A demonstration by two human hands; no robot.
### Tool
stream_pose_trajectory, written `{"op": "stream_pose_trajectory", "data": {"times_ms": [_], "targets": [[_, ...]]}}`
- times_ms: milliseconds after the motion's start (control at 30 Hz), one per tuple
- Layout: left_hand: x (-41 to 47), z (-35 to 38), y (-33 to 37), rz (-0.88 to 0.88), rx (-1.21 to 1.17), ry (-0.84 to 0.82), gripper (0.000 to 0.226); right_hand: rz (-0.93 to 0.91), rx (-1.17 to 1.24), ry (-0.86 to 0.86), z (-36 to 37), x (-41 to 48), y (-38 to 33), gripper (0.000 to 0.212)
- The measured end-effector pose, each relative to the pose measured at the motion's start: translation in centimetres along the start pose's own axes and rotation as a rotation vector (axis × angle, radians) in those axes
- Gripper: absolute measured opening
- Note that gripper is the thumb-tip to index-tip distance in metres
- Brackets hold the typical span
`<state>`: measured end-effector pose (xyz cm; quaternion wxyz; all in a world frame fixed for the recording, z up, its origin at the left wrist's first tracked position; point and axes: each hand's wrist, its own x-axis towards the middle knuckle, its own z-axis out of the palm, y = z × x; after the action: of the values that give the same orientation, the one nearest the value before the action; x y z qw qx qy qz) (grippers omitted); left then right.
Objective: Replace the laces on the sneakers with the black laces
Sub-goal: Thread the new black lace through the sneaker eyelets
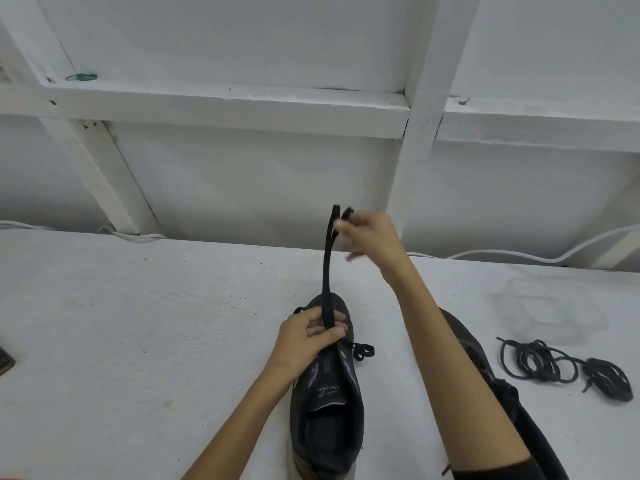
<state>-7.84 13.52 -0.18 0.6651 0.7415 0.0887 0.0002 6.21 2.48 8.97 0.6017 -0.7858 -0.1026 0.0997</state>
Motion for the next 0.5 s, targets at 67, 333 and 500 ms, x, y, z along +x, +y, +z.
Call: {"op": "stream_pose_trajectory", "data": {"times_ms": [67,333,500], "targets": [[0.2,-0.1,0.3,-0.004,-0.027,0.002,0.016,0.134,-0.332,-0.165,-0.8,-0.8,2.1,0.044],[2.1,-0.7,2.1,0.151,0.197,0.025,0.020,0.010,-0.132,-0.212,0.5,-4.8,3.5,0.036],[1.3,-0.9,-0.4,0.088,0.300,-0.132,0.023,-0.012,-0.050,-0.175,0.4,-4.9,3.1,0.037]]}}
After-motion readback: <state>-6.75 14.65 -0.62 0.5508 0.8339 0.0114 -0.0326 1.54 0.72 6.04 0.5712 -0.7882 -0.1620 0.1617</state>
